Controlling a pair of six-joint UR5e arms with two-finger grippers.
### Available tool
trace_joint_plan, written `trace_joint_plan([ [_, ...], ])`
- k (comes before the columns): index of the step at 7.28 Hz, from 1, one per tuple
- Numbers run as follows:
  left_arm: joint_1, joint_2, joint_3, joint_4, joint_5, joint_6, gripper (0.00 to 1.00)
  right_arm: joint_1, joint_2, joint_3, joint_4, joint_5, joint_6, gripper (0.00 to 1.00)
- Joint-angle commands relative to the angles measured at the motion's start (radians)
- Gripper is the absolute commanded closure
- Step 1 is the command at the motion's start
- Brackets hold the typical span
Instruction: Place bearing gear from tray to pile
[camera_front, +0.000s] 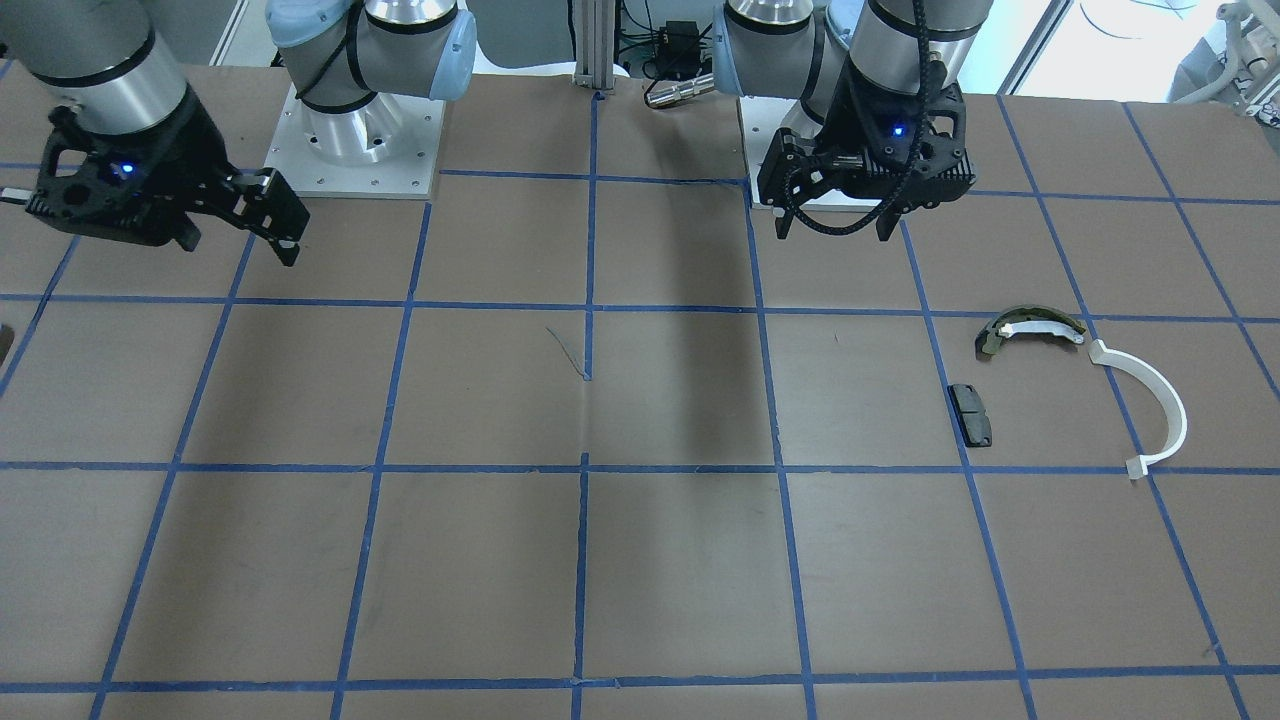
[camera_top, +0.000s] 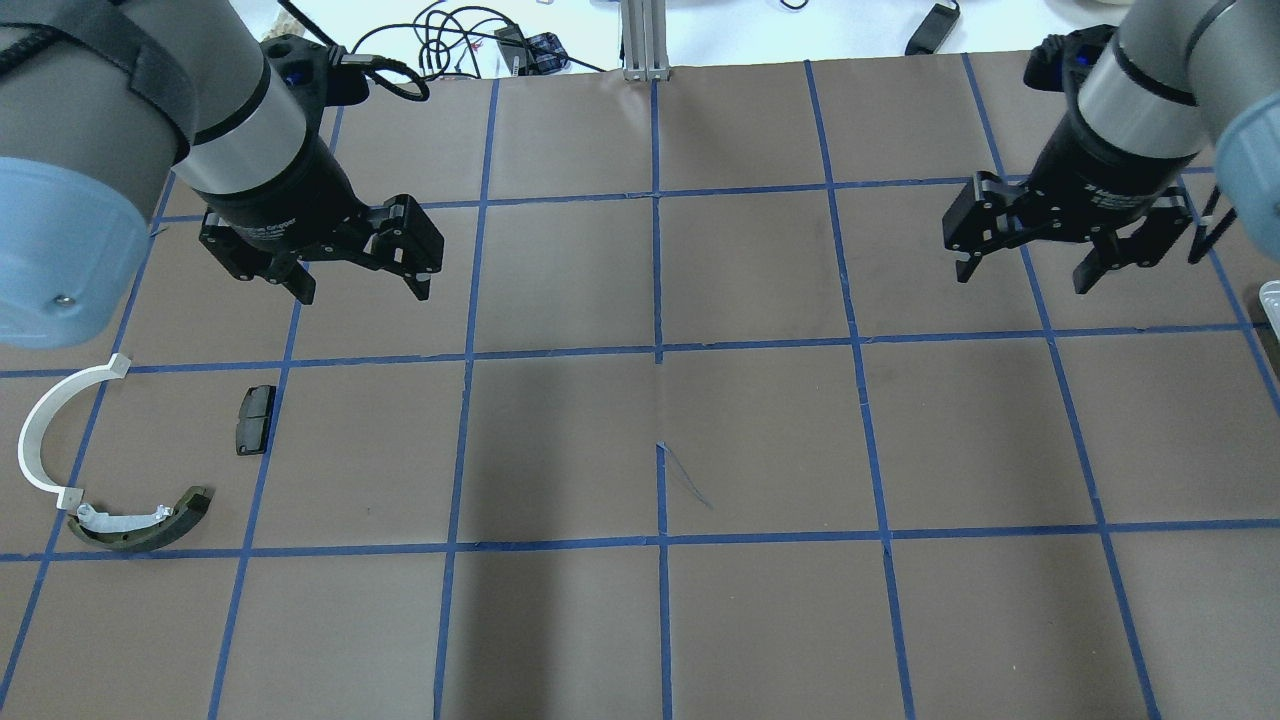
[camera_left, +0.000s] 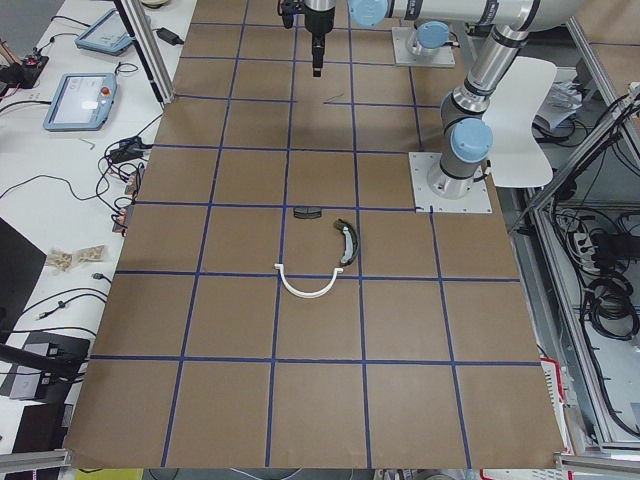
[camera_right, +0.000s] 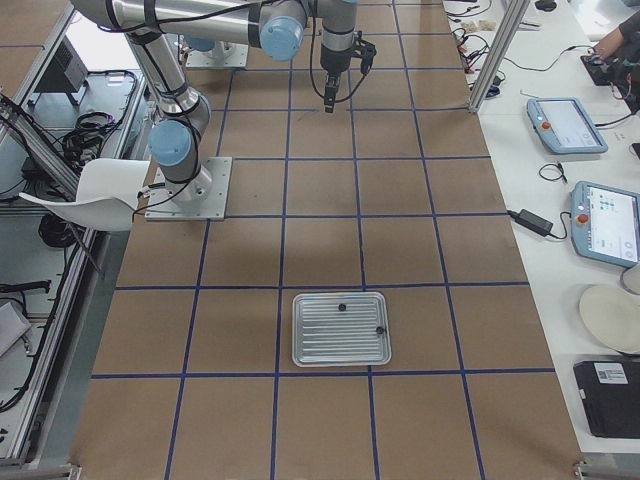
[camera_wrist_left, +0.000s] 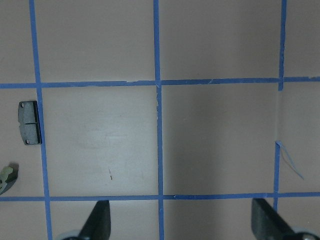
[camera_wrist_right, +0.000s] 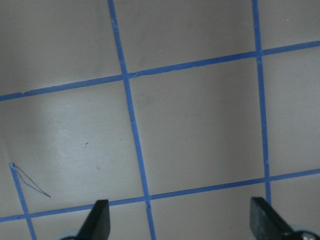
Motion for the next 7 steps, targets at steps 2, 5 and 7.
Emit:
trace_joint_plan([
  [2, -0.001, -0.002, 0.001, 0.000, 0.005, 0.002, 0.00, -0.211, 0.078, -0.004, -0.042, -0.025, -0.332, 0.00],
  [5, -0.001, -0.002, 0.000, -0.002, 0.003, 0.002, 0.00, -0.435, 0.159, -0.012, -0.129, -0.032, -0.611, 0.00],
  [7, -0.001, -0.001, 0.001, 0.000, 0.005, 0.003, 0.00, -0.561, 0.266, -0.019, -0.279, -0.055, -0.783, 0.00],
])
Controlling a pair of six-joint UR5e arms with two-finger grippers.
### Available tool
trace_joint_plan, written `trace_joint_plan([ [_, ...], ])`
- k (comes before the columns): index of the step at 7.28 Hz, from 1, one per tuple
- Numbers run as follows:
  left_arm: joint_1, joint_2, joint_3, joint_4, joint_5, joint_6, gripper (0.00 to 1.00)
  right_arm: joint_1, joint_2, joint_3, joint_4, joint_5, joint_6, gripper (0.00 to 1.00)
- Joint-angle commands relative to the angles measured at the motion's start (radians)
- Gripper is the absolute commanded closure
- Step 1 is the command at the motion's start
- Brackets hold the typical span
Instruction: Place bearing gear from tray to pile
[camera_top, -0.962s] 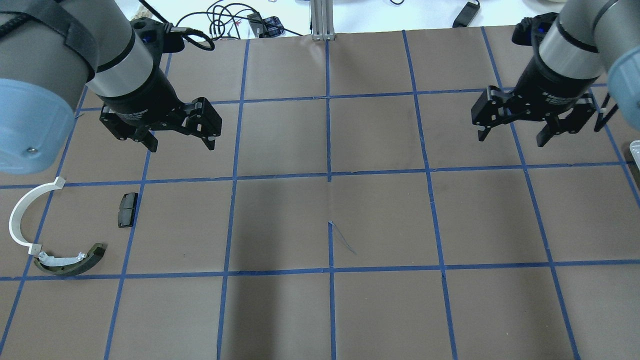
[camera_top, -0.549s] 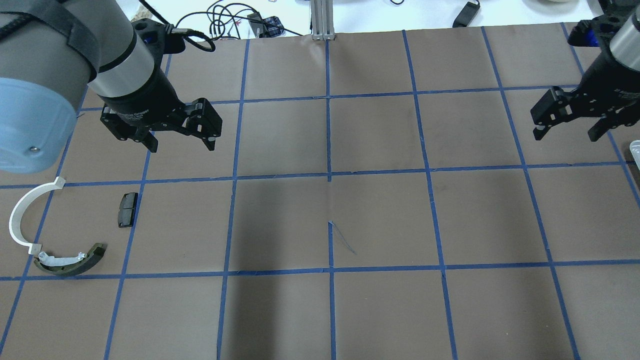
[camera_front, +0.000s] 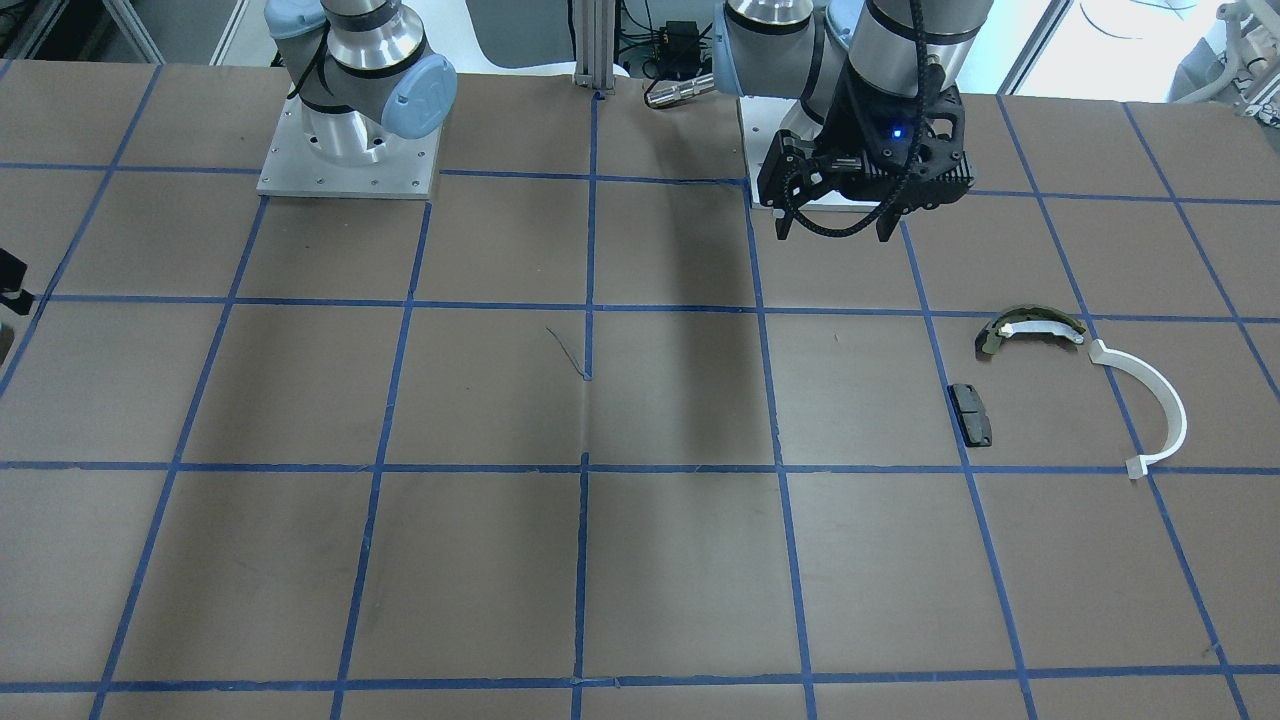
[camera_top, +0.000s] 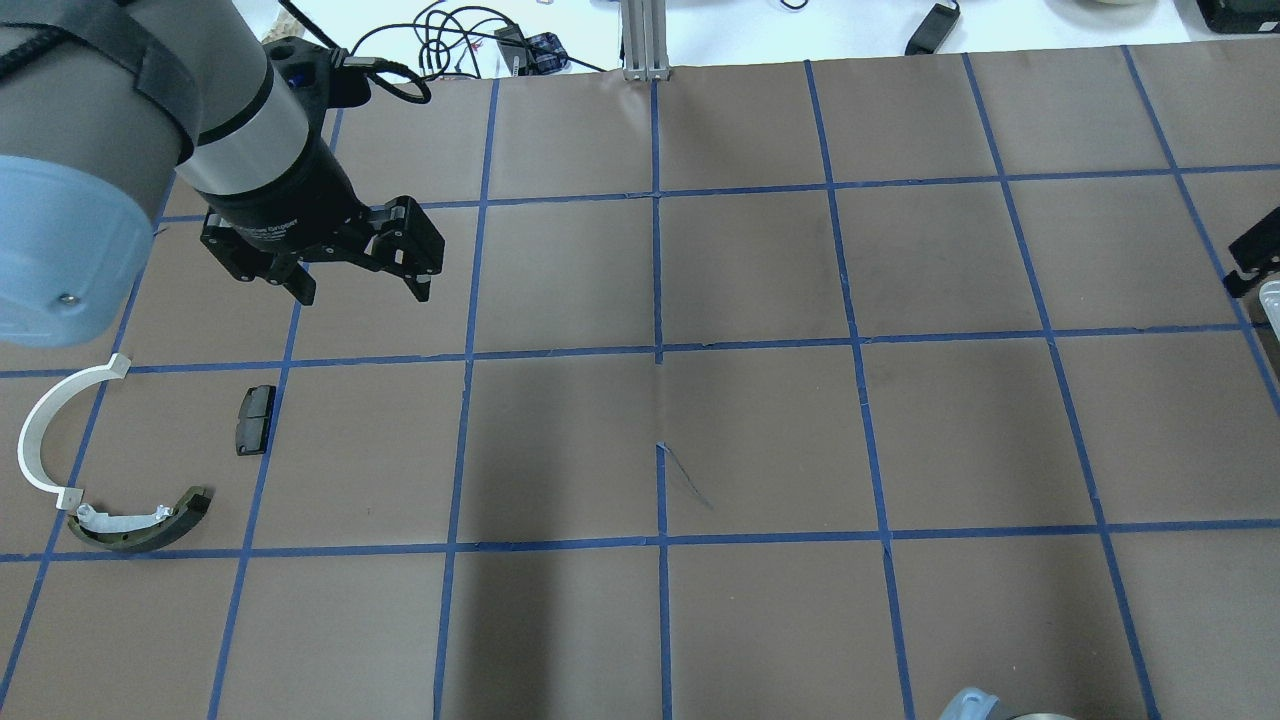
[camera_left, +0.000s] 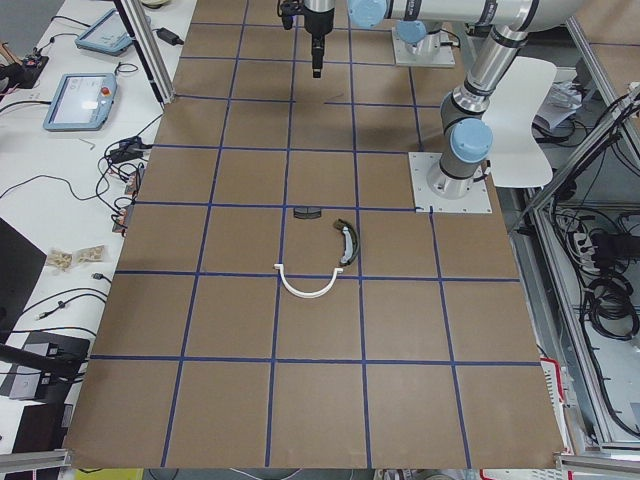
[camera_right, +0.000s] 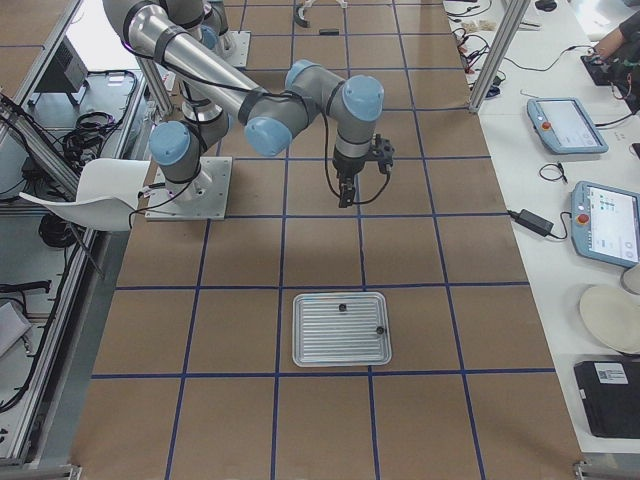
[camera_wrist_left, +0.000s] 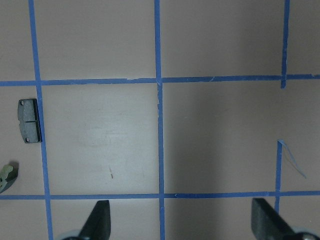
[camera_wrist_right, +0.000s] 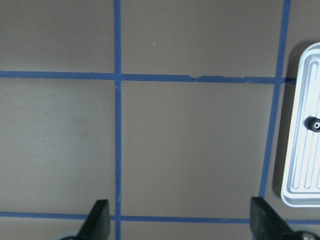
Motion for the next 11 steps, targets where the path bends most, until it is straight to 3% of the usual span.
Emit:
trace_joint_plan([
  [1, 0.000, 0.004, 0.000, -0.001, 0.002, -0.003, 0.00, -0.122, 0.135, -0.024, -0.172, -0.019, -0.170, 0.00],
  [2, 0.000, 0.004, 0.000, -0.001, 0.002, -0.001, 0.00, -0.148, 0.216, -0.050, -0.238, -0.019, -0.219, 0.00],
  [4, 0.000, 0.004, 0.000, -0.001, 0.001, 0.000, 0.00, -0.164, 0.281, -0.075, -0.251, -0.019, -0.218, 0.00],
  [7, -0.002, 0.005, -0.001, -0.004, 0.004, -0.001, 0.00, -0.173, 0.399, -0.076, -0.379, -0.036, -0.229, 0.15],
  [8, -0.002, 0.007, -0.001, -0.006, 0.004, -0.001, 0.00, -0.179, 0.405, -0.076, -0.381, -0.069, -0.229, 0.23],
  [10, -0.002, 0.005, -0.001, -0.006, 0.004, 0.000, 0.00, -0.182, 0.442, -0.079, -0.384, -0.073, -0.218, 0.25],
  [11, -0.002, 0.005, -0.001, -0.006, 0.004, 0.000, 0.00, -0.185, 0.444, -0.075, -0.383, -0.074, -0.215, 0.33],
])
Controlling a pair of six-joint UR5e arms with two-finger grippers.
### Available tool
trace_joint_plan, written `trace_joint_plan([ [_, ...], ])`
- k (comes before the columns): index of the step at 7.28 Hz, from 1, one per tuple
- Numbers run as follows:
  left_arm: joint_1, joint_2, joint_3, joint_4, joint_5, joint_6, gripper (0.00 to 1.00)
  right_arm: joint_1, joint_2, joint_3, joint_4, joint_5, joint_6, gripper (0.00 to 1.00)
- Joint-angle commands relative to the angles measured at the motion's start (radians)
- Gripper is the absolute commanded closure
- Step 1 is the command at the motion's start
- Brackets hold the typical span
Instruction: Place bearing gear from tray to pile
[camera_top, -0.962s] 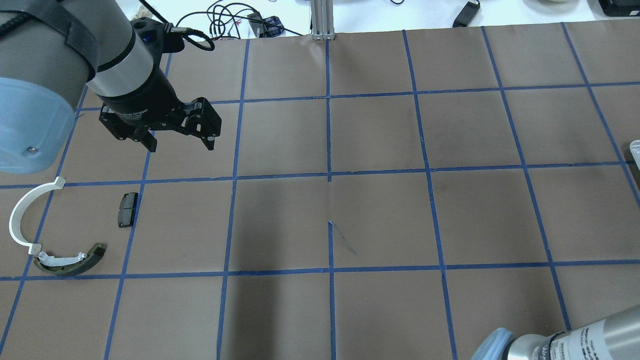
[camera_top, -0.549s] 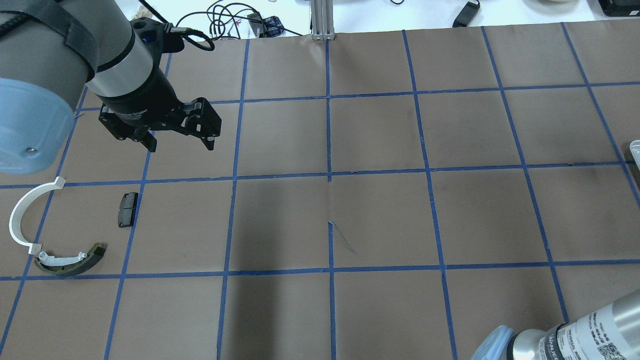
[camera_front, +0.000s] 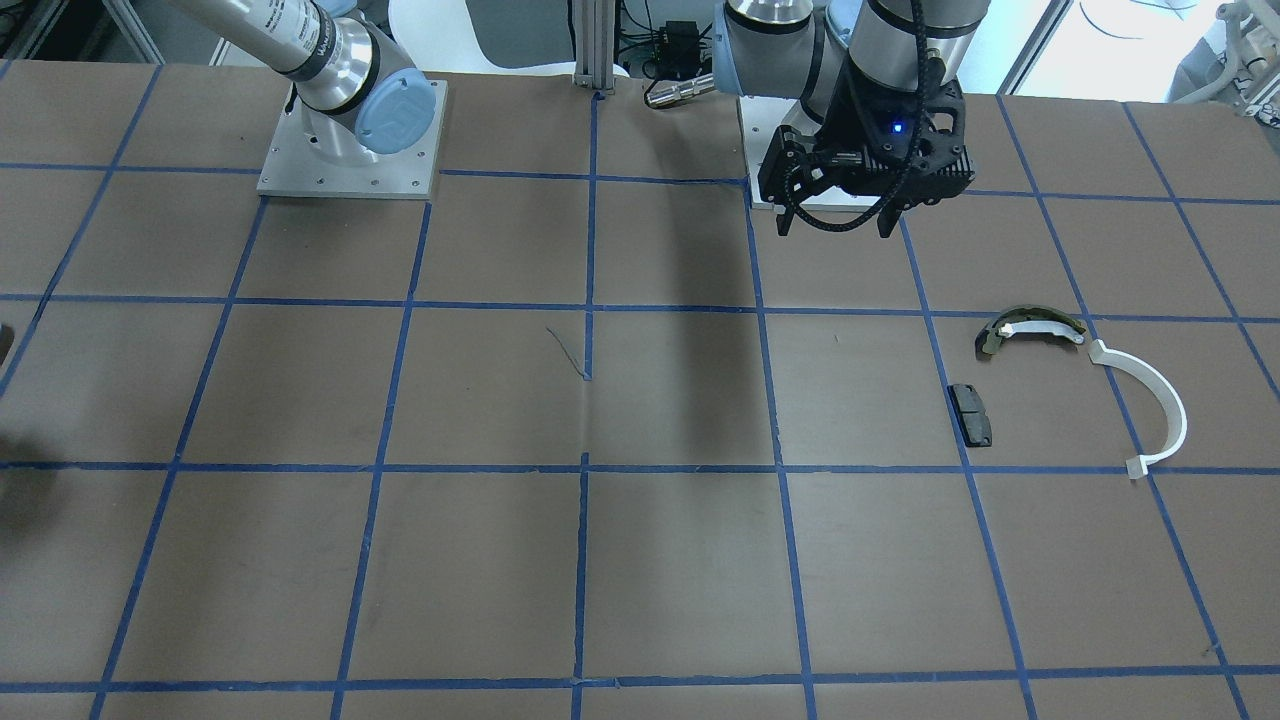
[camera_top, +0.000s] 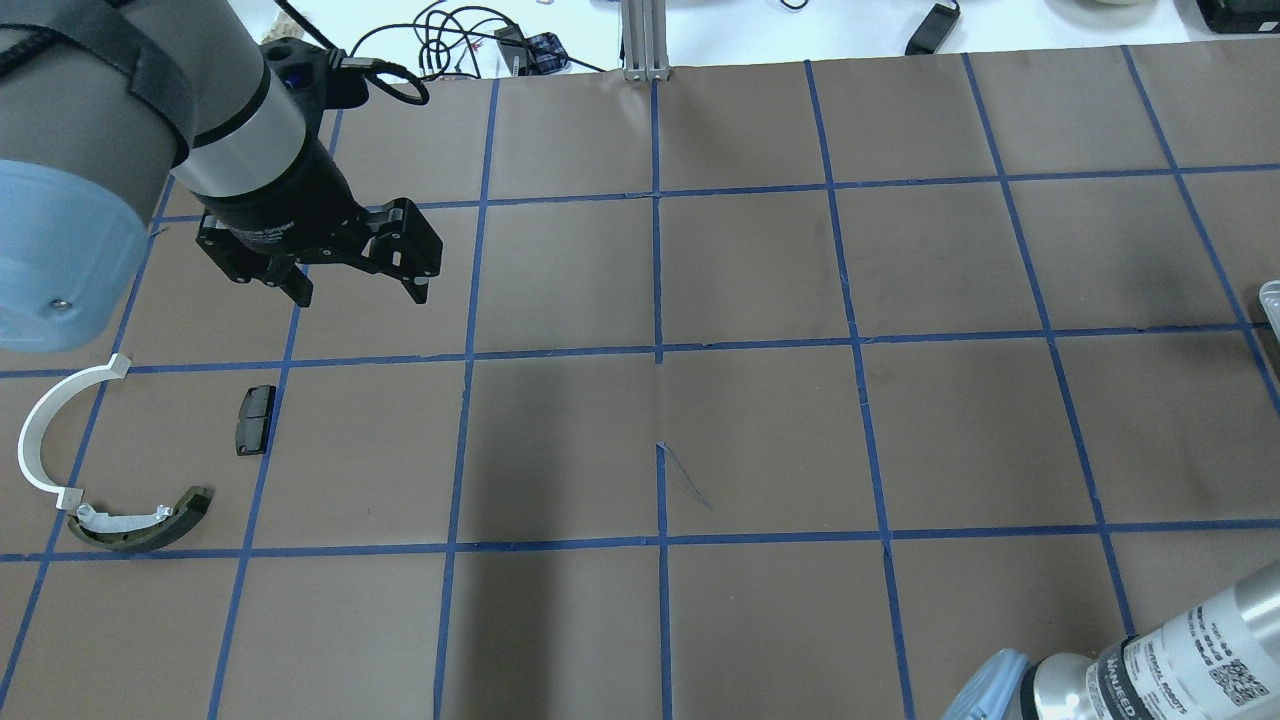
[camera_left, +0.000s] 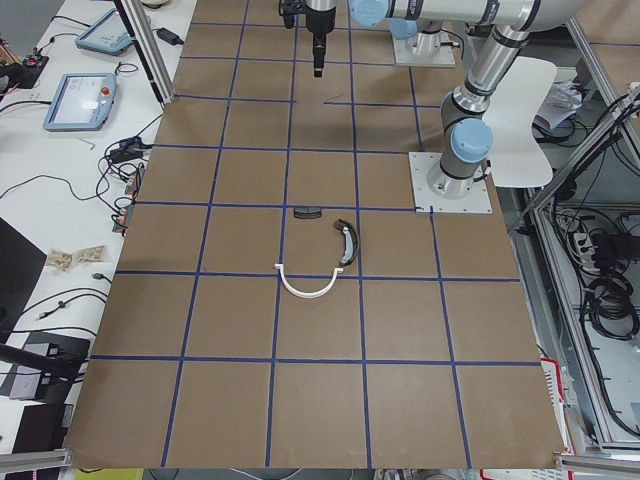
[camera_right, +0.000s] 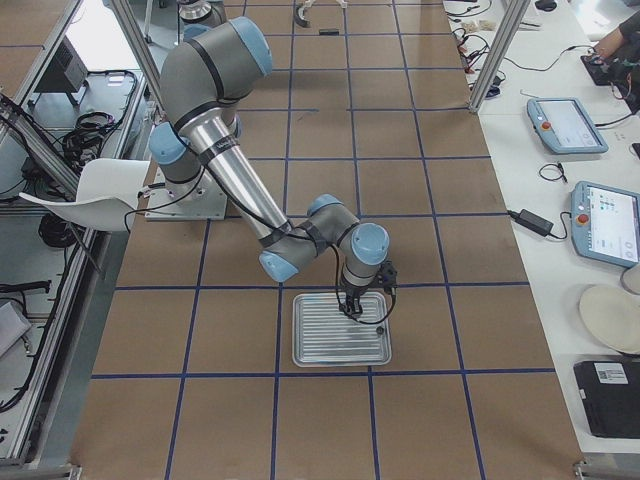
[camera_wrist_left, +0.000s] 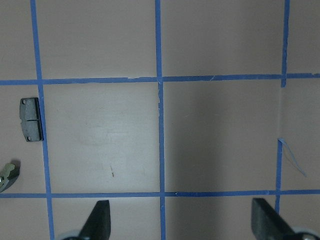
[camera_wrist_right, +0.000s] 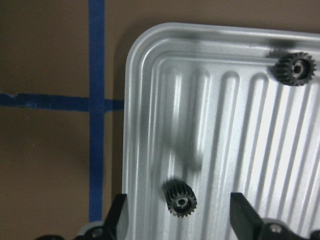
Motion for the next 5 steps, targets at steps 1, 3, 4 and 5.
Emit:
trace_joint_plan([
  [1, 0.000, 0.001, 0.000, 0.000, 0.000, 0.000, 0.00, -0.003, 0.013, 0.002, -0.002, -0.003, 0.003, 0.35],
  [3, 0.000, -0.001, 0.000, 0.001, 0.000, 0.000, 0.00, -0.014, 0.015, -0.004, -0.002, -0.006, 0.003, 0.37],
  [4, 0.000, -0.001, 0.000, 0.001, 0.000, 0.000, 0.00, -0.014, 0.018, -0.003, -0.002, -0.006, 0.003, 0.42],
  [5, 0.000, -0.001, 0.000, 0.001, 0.002, 0.000, 0.00, -0.014, 0.018, -0.001, -0.002, -0.014, 0.003, 0.44],
])
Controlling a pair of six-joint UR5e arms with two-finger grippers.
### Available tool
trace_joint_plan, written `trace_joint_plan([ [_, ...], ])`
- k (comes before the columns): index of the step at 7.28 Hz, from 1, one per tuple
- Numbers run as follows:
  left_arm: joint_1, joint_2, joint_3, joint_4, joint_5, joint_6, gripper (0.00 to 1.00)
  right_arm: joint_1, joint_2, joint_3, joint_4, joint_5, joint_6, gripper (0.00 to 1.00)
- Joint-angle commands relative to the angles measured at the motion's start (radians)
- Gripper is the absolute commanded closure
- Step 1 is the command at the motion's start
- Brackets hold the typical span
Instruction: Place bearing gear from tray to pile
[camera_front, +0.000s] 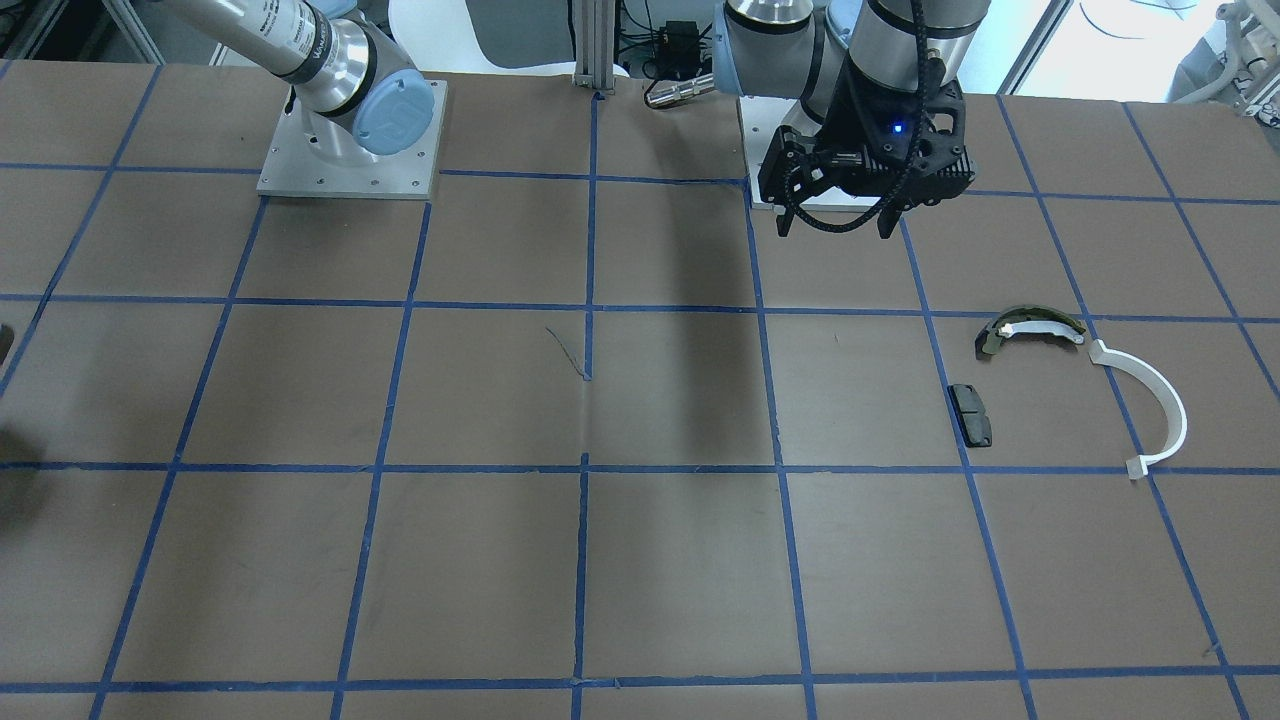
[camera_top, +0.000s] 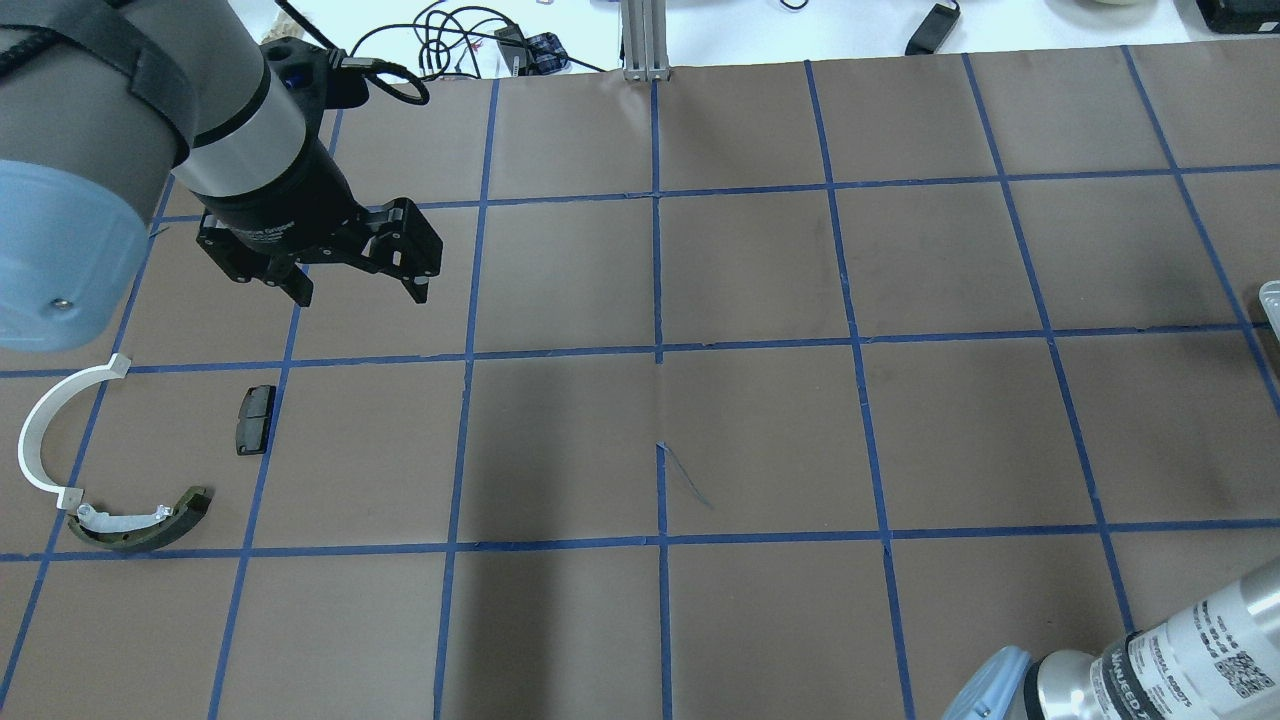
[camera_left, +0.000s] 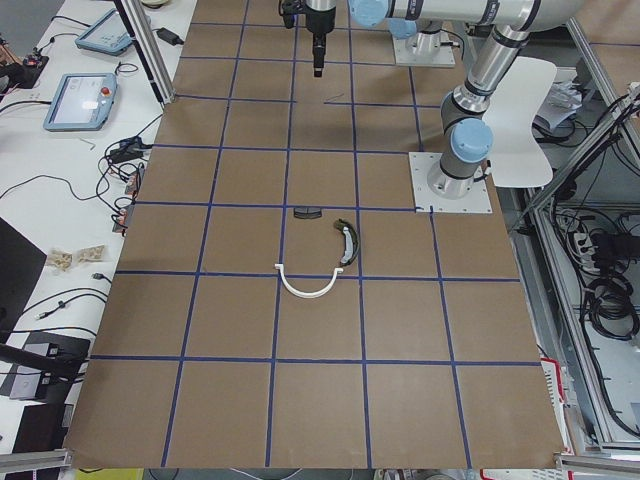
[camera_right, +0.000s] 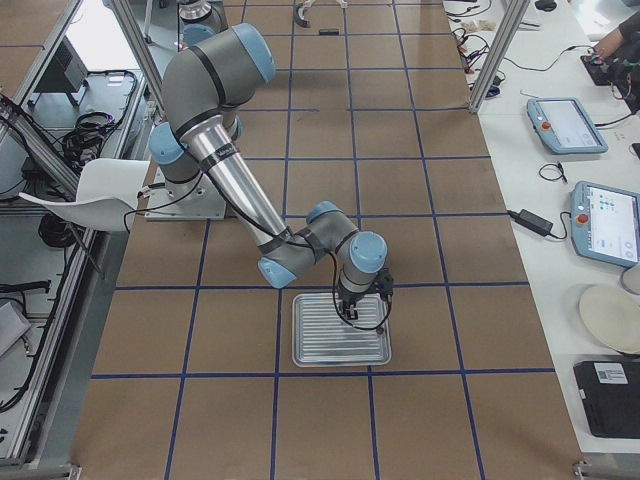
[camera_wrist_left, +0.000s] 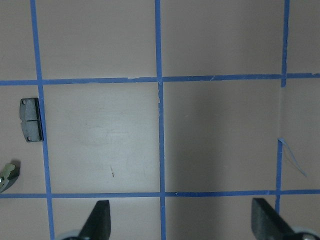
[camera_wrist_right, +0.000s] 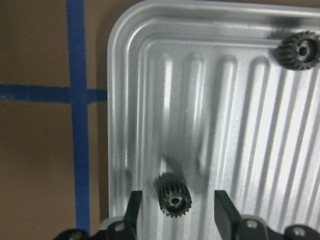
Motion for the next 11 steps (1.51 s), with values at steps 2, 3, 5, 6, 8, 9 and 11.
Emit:
trace_joint_plan([
  [2, 0.000, 0.000, 0.000, 0.000, 0.001, 0.000, 0.00, -0.001, 0.006, 0.004, 0.000, -0.011, 0.000, 0.54],
  [3, 0.000, 0.000, -0.002, 0.002, 0.001, 0.000, 0.00, -0.001, 0.008, 0.003, 0.000, -0.011, 0.000, 0.72],
  [5, 0.000, 0.000, -0.003, 0.003, 0.000, 0.000, 0.00, -0.001, 0.005, -0.002, 0.003, -0.011, -0.001, 1.00],
  [6, 0.000, -0.003, -0.003, 0.008, 0.001, 0.000, 0.00, -0.001, 0.000, -0.004, 0.009, -0.011, -0.001, 1.00],
  [8, 0.000, -0.005, -0.003, 0.008, 0.001, 0.000, 0.00, 0.007, -0.055, -0.028, 0.088, -0.021, 0.009, 1.00],
  [9, 0.000, -0.006, -0.003, 0.009, 0.001, 0.000, 0.00, 0.014, -0.128, -0.030, 0.212, -0.008, 0.076, 1.00],
  [11, 0.000, -0.008, -0.003, 0.011, 0.000, 0.000, 0.00, 0.155, -0.256, -0.019, 0.351, 0.017, 0.258, 1.00],
])
